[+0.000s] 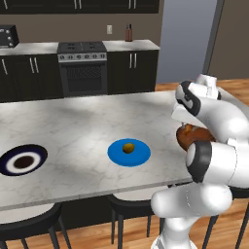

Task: Pick the chicken drumstick and lemon from their plates and place them in the bowl. Then put the bowl in the fridge.

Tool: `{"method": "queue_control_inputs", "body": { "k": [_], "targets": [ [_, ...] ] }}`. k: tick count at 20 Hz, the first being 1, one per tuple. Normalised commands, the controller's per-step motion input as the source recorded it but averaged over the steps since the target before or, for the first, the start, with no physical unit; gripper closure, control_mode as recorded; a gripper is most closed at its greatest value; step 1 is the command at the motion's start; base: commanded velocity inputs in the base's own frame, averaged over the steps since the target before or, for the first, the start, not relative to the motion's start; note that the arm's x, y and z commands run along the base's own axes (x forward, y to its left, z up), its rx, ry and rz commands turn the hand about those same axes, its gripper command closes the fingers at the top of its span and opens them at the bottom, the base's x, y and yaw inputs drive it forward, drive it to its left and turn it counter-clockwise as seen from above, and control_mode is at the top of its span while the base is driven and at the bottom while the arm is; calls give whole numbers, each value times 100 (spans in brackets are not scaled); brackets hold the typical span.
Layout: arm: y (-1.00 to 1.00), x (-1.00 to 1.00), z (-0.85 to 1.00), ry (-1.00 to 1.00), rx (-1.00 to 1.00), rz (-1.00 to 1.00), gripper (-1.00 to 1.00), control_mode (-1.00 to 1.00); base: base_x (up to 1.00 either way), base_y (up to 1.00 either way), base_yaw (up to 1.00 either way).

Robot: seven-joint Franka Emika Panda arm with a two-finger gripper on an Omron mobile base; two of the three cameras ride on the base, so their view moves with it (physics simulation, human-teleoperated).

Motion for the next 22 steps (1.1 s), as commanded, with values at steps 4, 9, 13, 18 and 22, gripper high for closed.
{"method": "queue_control_inputs", "body": {
  "k": [4, 9, 13, 18, 22],
  "targets": [
    [-50, 0, -15, -4, -15, -3, 100, -100, 0, 0, 0],
    [-53, 9, -22, -1, -2, -9, 100, -100, 0, 0, 0],
    [-43, 10, -29, 0, 0, -9, 100, -100, 0, 0, 0],
    [-16, 24, -27, -5, 0, -9, 100, -100, 0, 0, 0],
    [-7, 21, -29, -9, -2, -13, 100, -100, 0, 0, 0]
  ]
}}
